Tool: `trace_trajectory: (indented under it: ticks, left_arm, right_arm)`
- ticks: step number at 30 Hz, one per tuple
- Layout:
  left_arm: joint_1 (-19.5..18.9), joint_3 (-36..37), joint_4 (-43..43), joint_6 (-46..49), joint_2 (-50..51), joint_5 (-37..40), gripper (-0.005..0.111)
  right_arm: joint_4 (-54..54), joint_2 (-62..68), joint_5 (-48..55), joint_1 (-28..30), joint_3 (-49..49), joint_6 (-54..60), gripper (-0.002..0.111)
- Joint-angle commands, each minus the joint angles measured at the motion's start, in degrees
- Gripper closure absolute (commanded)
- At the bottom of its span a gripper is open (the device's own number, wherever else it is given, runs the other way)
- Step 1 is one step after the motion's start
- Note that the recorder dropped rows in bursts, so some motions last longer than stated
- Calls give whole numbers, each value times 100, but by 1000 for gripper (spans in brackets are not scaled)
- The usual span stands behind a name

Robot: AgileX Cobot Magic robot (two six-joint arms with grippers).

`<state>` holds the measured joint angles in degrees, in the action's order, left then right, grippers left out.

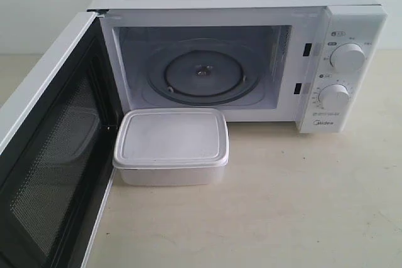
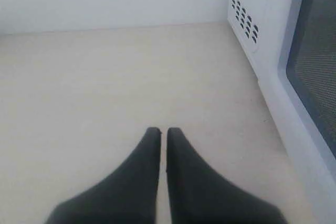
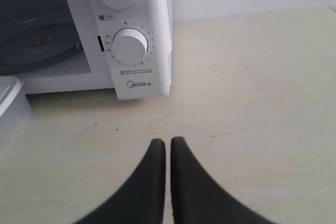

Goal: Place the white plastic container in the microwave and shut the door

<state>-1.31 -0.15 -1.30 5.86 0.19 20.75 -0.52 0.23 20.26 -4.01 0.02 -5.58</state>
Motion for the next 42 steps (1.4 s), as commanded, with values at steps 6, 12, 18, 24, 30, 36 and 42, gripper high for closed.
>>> trace_trajectory:
  ticks: [6,12,18,24,30,36,42]
  left_arm:
    - [33,15,-40,17,-19,-8,102]
    - [33,15,-40,17,-19,-8,102]
    - [33,15,-40,17,-19,-8,102]
    - [33,15,-40,17,-19,-8,102]
    - [33,15,-40,17,-19,-8,102]
    - [33,15,-40,17,-19,-8,102]
    - [33,15,-40,17,-19,-8,102]
  right_arm:
    - [104,-23,-56,13,-2,93,108]
    - [415,-23,-732,2,-559,94,108]
    - [913,-23,-1869,2,-1886,94,108]
    - [974,-23,-2980,2,-2578,-157,108]
    - [705,1260,-2524,2,-3630,-361,108]
    - [747,2762,-1729,2,-4510,-350,108]
    - [1441,3760,-1867,2,-4595,-605,108]
